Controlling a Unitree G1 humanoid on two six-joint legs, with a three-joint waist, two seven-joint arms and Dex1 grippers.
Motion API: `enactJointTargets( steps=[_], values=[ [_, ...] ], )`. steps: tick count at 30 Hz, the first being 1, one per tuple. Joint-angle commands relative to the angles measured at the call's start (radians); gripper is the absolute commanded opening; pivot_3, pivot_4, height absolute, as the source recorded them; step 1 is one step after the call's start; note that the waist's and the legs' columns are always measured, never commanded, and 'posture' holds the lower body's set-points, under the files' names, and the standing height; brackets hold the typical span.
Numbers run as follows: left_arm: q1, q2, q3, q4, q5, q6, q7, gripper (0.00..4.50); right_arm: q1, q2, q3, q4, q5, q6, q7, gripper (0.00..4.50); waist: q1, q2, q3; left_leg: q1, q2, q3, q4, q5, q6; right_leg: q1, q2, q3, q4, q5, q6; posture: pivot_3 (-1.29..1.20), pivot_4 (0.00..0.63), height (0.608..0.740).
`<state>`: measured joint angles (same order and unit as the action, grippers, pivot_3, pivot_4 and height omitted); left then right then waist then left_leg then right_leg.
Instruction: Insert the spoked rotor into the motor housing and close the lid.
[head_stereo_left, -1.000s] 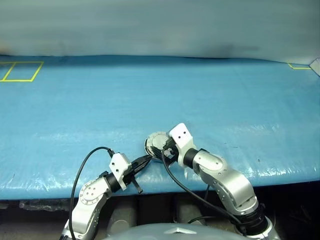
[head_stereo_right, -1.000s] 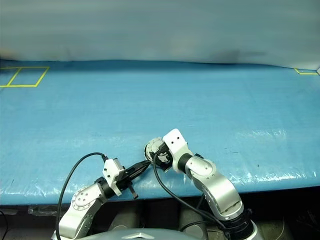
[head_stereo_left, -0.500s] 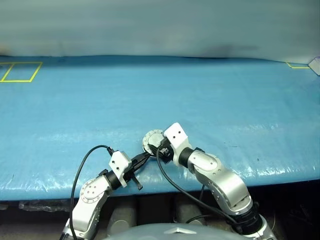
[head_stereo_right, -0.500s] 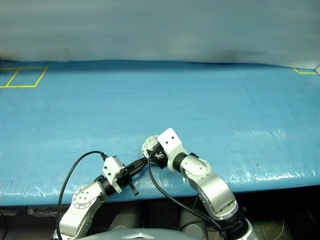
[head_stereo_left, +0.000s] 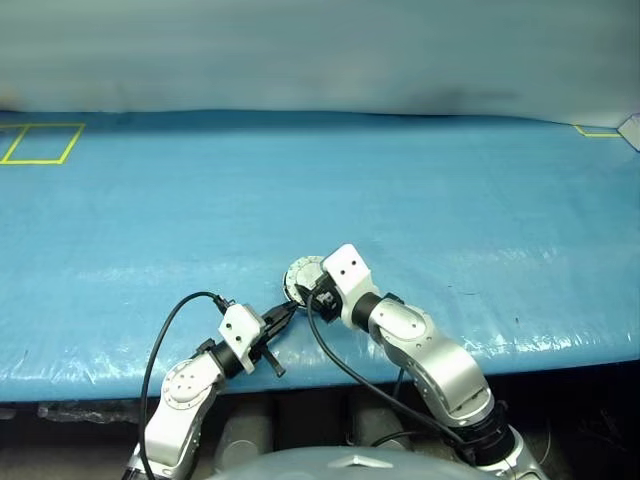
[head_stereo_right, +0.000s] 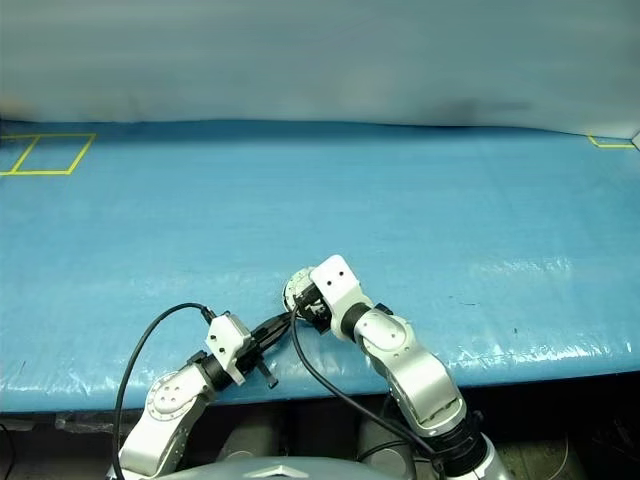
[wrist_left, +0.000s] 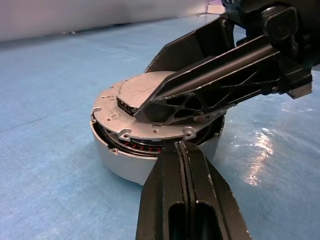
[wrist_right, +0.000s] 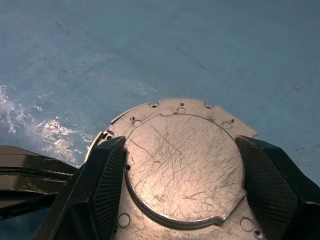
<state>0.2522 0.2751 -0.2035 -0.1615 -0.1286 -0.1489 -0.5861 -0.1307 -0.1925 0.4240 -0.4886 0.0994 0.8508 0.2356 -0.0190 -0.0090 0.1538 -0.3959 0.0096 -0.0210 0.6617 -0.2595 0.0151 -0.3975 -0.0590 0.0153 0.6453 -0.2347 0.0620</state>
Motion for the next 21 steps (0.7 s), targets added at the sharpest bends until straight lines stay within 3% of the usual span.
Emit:
enactJointTargets(
  steps=[1, 21],
  values=[
    [-0.003, -0.003, 0.034, 0.013, -0.003, -0.036, 0.029, 0.0, 0.003, 0.03, 0.009, 0.008, -0.01, 0.026, -0.024, 3.15, -0.001, 0.0, 0.0, 0.0, 0.0, 0.0, 0.0, 0.0, 0.0, 0.0, 0.0, 0.0, 0.0, 0.0, -0.001, 0.0, 0.15, 0.74],
    [0.016, -0.008, 0.035, 0.028, -0.008, -0.073, 0.051, 0.0, -0.053, 0.145, 0.001, -0.031, -0.025, 0.179, -0.111, 3.15, -0.007, 0.0, 0.0, 0.001, 0.001, 0.001, 0.0, 0.0, 0.0, -0.001, 0.0, 0.0, 0.0, 0.0, 0.0, 0.0, 0.15, 0.74]
  ],
)
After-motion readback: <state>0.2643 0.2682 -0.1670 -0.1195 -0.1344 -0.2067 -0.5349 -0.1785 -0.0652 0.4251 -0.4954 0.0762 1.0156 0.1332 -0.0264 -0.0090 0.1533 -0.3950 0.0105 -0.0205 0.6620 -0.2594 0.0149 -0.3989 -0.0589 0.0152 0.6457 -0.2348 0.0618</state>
